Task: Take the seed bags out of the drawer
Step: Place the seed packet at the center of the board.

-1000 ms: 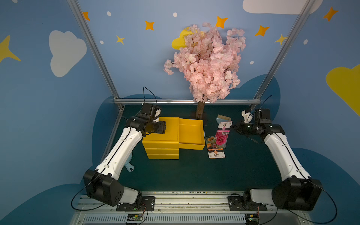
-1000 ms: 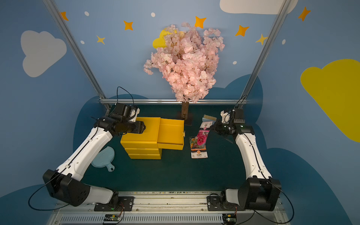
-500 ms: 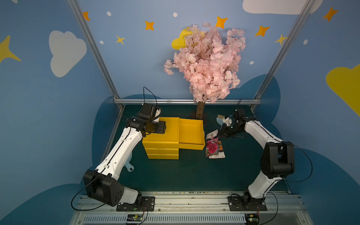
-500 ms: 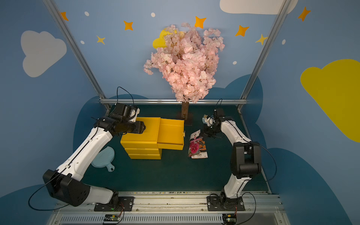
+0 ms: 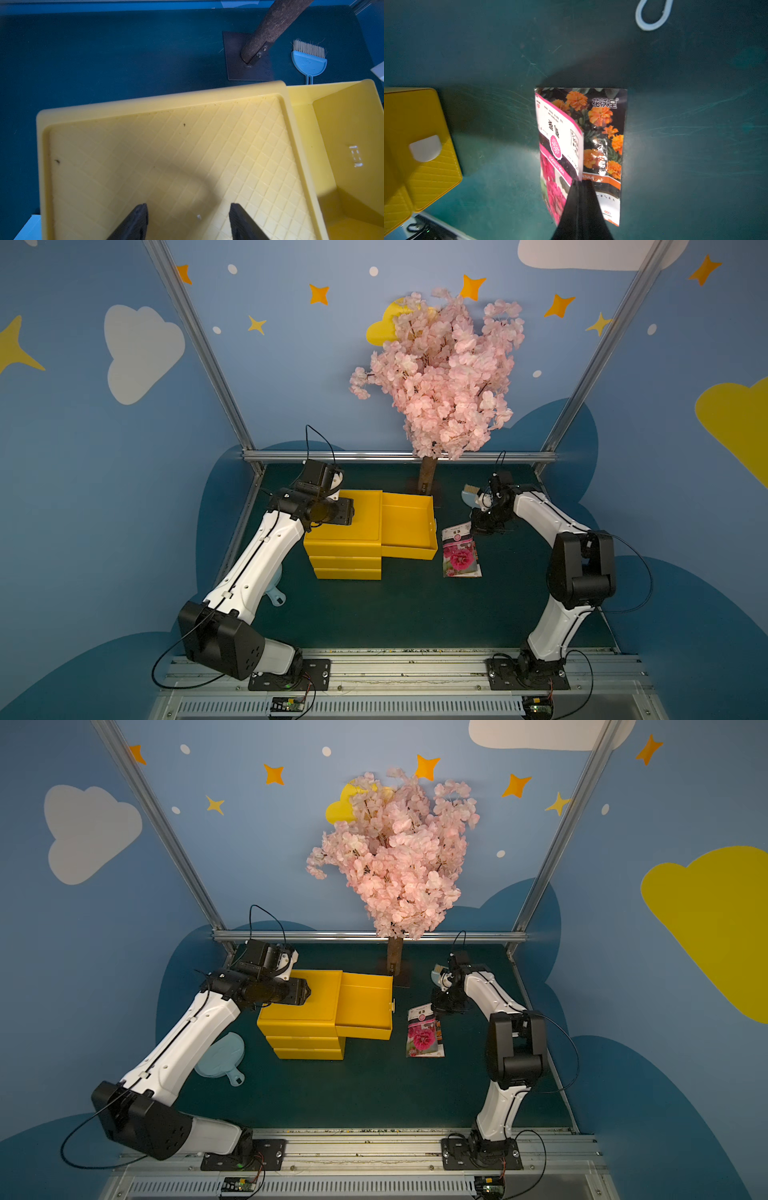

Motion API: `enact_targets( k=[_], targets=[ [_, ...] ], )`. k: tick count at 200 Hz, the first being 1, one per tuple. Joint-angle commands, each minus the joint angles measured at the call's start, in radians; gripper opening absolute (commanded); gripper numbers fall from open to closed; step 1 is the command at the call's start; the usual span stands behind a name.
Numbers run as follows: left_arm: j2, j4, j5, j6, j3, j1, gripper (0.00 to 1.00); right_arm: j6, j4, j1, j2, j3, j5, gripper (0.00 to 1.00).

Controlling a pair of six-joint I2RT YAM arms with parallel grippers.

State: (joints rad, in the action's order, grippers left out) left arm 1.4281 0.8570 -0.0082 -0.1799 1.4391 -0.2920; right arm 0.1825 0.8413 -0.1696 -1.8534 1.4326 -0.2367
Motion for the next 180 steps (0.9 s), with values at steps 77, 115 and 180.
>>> enact_targets(
  k=[77,115,180],
  targets=[
    [0.025,0.103,0.027,-0.014,-0.035,-0.003,0.67,0.046,0.004,-0.030,0.115,-0.026,0.057,0.32],
    [0.010,0.103,0.021,-0.016,-0.045,-0.002,0.67,0.103,-0.083,-0.076,0.248,-0.118,-0.066,0.41],
    [-0.008,0.111,0.014,-0.017,-0.051,-0.002,0.67,0.199,-0.175,-0.201,0.390,-0.187,-0.180,0.51]
  ],
)
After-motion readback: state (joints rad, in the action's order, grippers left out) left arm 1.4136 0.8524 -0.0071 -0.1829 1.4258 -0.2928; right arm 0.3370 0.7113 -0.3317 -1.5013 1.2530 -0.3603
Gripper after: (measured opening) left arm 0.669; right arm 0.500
